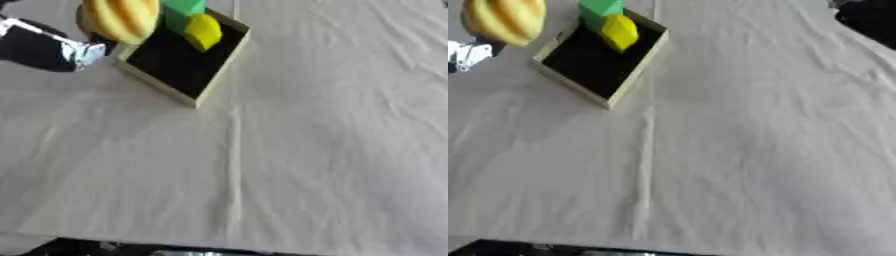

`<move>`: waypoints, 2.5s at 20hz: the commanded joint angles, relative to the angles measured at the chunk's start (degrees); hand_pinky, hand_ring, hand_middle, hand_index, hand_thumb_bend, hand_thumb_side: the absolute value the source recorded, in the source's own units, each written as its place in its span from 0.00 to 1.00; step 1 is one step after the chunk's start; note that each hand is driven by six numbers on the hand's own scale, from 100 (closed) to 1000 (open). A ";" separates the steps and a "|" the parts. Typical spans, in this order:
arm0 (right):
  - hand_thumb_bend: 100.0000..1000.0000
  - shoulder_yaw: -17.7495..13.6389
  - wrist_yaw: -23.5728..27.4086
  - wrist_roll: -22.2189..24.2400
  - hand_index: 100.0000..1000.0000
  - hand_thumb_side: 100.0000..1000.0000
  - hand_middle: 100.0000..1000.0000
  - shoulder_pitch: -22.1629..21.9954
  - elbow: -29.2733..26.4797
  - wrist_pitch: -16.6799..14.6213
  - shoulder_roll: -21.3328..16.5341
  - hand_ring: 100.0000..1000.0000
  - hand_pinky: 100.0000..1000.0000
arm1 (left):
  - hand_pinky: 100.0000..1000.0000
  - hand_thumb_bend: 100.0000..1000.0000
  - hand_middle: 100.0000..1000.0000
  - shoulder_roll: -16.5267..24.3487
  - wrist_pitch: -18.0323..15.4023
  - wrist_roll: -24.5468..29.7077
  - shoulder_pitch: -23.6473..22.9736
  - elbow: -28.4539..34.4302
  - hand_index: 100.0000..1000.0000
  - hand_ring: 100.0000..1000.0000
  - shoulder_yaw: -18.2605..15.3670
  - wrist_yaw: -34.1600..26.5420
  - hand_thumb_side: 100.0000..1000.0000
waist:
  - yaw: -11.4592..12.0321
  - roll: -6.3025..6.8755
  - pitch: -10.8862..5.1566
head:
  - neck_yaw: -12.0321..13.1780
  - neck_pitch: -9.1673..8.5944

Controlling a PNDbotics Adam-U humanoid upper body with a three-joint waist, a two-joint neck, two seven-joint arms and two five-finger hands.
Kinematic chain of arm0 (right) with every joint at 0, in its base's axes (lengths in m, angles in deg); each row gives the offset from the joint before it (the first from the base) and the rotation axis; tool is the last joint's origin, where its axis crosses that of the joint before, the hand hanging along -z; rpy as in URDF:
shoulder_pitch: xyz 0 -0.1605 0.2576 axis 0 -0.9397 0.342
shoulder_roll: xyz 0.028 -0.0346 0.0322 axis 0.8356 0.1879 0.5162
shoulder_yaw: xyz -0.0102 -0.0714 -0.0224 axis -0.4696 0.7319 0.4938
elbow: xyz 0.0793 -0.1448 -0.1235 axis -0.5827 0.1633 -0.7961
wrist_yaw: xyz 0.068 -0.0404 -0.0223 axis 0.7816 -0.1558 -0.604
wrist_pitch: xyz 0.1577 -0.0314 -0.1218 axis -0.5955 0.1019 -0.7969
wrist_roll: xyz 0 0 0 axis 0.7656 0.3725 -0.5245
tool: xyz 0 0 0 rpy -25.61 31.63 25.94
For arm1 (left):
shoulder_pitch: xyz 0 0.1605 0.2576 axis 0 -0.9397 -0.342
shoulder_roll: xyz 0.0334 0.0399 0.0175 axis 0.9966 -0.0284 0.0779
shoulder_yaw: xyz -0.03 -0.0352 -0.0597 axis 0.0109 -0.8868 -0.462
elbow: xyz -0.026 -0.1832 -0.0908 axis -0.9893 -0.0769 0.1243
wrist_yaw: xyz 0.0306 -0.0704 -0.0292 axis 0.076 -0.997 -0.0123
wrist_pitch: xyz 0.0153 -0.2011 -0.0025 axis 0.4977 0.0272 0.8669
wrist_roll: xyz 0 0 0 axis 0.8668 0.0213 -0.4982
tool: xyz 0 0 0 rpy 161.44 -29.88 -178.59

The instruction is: Pick up objects on the table and place them in the box.

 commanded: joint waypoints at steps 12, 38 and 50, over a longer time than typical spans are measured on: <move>0.00 -0.38 0.83 0.60 0.86 0.34 0.72 2.01 -0.92 -1.19 -0.86 0.74 0.88 | 0.62 0.14 0.48 -12.42 3.03 5.13 8.70 -19.28 0.45 0.54 1.98 9.42 0.00 | -0.53 -0.04 -0.56 | 0.82 0.17; 0.00 -1.07 1.19 -0.65 0.86 0.38 0.72 0.68 -0.92 -0.78 0.31 0.74 0.88 | 0.85 0.49 0.76 -12.91 -13.06 0.47 9.06 -36.61 0.90 0.81 -3.42 16.70 0.09 | -0.37 -0.27 -0.36 | -1.16 -1.30; 0.00 -2.29 1.06 -2.35 0.86 0.37 0.72 -0.40 -0.92 -2.04 0.34 0.74 0.88 | 0.80 0.14 0.71 -3.01 -1.37 -21.63 -4.97 2.36 0.85 0.75 -14.89 -7.51 0.03 | 0.56 -0.71 0.12 | -2.43 -1.65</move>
